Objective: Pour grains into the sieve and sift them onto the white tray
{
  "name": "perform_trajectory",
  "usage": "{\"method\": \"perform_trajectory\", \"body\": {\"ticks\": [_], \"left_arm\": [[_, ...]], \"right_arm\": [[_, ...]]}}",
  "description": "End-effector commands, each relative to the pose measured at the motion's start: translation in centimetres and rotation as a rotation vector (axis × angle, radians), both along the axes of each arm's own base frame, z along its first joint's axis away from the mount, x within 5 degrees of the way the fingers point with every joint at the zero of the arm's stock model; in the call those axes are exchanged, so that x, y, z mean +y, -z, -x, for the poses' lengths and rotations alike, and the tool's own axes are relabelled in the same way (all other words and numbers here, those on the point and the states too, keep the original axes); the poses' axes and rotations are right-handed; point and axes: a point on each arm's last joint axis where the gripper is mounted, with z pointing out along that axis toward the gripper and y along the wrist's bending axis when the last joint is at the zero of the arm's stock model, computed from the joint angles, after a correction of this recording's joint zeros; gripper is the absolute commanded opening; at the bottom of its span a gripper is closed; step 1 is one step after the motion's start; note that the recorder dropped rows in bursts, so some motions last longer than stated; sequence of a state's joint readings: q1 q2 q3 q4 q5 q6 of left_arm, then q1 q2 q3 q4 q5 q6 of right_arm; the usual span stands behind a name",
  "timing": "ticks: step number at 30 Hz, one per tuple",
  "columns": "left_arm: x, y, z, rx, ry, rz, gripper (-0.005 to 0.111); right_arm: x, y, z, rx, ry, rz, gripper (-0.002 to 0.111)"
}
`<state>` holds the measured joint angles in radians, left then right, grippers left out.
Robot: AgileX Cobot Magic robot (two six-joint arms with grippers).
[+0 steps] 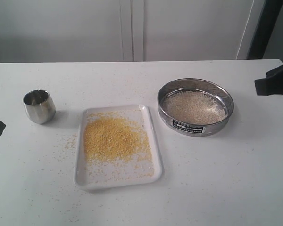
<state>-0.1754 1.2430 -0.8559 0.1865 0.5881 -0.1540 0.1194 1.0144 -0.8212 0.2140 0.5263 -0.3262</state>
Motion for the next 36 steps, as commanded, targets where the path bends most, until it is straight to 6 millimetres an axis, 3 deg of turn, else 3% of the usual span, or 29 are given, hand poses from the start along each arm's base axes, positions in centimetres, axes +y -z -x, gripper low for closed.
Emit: {"method": "perform_trajectory", "body": {"ticks": [1,14,22,36], "left_arm": [[-0.1,0.0,0.3,0.005,0.004,-0.002,0.000],[-0.1,0.0,0.3,0.005,0.004,-0.002,0.000],[-0.1,0.0,0.3,0.005,0.004,-0.002,0.000],[-0.1,0.0,0.3,0.005,0.004,-0.002,0.000]], "right_arm": [[-0.1,-0.1,1.0,-0.043,-0.018,0.027,0.000],[-0.2,-0.4,2.1,-0.058,-0.021,0.027,0.000],[-0.4,-1.4,2.0,-0.160,-0.003,0.031,0.000],[-1.5,1.1,9.3,-0.352,0.021,0.003,0.000]]}}
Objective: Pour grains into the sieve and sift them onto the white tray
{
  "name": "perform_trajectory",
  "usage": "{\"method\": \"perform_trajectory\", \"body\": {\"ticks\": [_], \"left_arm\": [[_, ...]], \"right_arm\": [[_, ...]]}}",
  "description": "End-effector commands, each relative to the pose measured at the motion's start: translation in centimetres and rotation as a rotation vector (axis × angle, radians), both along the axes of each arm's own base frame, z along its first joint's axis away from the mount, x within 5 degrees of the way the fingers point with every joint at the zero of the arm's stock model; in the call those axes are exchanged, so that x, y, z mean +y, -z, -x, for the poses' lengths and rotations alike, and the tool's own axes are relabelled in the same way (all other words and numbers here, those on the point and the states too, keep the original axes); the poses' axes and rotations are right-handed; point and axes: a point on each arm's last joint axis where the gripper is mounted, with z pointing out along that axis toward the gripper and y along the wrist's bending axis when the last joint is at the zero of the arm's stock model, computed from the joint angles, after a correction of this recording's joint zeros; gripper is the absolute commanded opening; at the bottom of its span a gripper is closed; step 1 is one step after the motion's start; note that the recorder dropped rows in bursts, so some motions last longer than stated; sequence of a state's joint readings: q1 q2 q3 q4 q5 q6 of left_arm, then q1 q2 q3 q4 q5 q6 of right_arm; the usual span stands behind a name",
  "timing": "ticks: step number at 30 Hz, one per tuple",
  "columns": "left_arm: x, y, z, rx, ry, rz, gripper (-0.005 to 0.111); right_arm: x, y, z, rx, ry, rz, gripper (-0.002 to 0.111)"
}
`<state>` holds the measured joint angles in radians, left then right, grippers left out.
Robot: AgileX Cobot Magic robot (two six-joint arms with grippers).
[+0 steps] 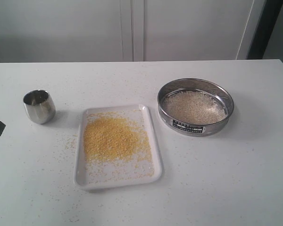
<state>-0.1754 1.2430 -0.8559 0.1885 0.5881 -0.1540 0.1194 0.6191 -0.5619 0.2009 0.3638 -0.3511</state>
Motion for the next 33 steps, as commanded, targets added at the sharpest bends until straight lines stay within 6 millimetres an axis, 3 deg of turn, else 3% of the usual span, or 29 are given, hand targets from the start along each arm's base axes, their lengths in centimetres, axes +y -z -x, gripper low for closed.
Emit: {"method": "perform_trajectory", "body": {"ticks": [1,7,12,33], "left_arm": [[-0.1,0.0,0.3,0.006,0.003,0.000,0.000],[-0.1,0.0,0.3,0.006,0.003,0.000,0.000],[-0.1,0.0,0.3,0.006,0.003,0.000,0.000],[-0.1,0.0,0.3,0.006,0.003,0.000,0.000]], "right_arm": [[-0.2,0.5,1.7,-0.062,-0.001,0.000,0.000],[-0.6,1.0,4.7,-0.168,0.000,-0.015,0.000],[-0.7,0.7,6.0,-0.223,-0.002,-0.024,0.000],[-1.1,1.5,6.1,-0.163,0.077,-0.148,0.000]]}}
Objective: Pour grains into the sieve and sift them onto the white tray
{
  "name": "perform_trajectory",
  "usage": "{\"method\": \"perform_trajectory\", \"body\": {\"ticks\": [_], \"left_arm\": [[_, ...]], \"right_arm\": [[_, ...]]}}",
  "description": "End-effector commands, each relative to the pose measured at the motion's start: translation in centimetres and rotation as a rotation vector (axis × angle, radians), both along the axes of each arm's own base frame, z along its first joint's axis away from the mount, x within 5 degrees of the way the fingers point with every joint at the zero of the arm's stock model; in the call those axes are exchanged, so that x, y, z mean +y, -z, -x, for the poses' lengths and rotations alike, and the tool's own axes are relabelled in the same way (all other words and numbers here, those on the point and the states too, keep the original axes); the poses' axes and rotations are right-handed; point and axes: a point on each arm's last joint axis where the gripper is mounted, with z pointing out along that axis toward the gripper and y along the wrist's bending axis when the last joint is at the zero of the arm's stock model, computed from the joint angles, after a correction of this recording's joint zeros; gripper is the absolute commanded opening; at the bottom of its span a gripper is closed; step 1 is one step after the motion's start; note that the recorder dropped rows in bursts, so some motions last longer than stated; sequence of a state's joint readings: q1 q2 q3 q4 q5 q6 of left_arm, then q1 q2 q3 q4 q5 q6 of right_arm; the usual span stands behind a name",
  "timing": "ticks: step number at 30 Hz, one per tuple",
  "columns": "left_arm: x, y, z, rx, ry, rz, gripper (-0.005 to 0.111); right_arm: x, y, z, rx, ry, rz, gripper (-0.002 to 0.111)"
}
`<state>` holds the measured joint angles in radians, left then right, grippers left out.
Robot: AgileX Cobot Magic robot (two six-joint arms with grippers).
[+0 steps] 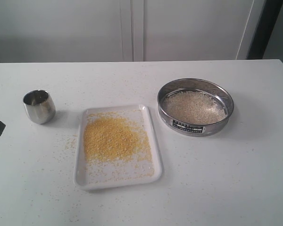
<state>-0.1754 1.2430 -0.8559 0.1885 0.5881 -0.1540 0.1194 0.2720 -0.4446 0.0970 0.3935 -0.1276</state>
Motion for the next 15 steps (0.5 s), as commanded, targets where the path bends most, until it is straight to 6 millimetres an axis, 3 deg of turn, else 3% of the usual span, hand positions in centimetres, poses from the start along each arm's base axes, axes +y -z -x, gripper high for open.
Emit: {"method": "perform_trajectory", "body": {"ticks": [1,8,15], "left_arm": [[-0.1,0.0,0.3,0.006,0.003,0.000,0.000],[-0.1,0.0,0.3,0.006,0.003,0.000,0.000],[-0.1,0.0,0.3,0.006,0.003,0.000,0.000]], "right_arm": [[-0.1,0.9,-0.2,0.014,0.014,-0.016,0.000],[-0.1,2.5,-0.7,0.013,0.021,-0.010,0.000],[-0.2,4.5,0.4,-0.025,0.023,-0.017,0.000]]}}
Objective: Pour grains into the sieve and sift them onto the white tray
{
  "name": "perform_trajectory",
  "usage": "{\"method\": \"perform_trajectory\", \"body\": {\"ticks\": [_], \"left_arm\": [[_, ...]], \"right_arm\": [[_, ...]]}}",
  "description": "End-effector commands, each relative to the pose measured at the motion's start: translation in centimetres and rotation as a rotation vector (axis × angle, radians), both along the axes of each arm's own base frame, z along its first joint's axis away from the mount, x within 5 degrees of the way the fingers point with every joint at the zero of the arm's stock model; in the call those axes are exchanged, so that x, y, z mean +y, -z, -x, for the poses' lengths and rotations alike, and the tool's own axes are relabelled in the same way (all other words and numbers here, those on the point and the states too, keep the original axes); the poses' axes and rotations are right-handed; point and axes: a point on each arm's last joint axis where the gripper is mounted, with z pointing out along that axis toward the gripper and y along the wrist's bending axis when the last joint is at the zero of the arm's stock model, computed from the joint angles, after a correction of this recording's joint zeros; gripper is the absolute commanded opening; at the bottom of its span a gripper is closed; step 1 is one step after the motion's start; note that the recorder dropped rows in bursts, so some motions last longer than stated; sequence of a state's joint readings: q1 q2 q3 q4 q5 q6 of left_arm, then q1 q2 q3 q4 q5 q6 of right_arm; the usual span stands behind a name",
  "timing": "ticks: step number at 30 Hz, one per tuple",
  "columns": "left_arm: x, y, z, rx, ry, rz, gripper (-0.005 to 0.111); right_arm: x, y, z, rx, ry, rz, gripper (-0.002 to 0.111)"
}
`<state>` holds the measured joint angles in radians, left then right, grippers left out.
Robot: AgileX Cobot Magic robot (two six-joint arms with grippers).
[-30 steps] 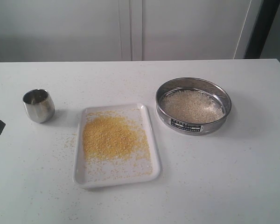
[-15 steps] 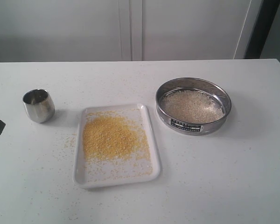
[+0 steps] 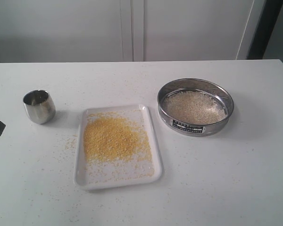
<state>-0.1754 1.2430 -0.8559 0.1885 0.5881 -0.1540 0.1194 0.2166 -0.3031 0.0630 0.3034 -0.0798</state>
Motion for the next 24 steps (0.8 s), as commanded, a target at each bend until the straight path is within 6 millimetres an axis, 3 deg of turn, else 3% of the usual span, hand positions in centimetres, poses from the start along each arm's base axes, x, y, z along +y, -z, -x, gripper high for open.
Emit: {"method": "perform_trajectory", "body": {"ticks": [1,24], "left_arm": [[-0.1,0.0,0.3,0.006,0.003,0.000,0.000],[-0.1,0.0,0.3,0.006,0.003,0.000,0.000]], "right_arm": [[-0.1,1.3,0.6,-0.025,0.003,-0.001,0.000],[-0.2,8.1,1.0,0.007,0.016,-0.031,0.000]]}}
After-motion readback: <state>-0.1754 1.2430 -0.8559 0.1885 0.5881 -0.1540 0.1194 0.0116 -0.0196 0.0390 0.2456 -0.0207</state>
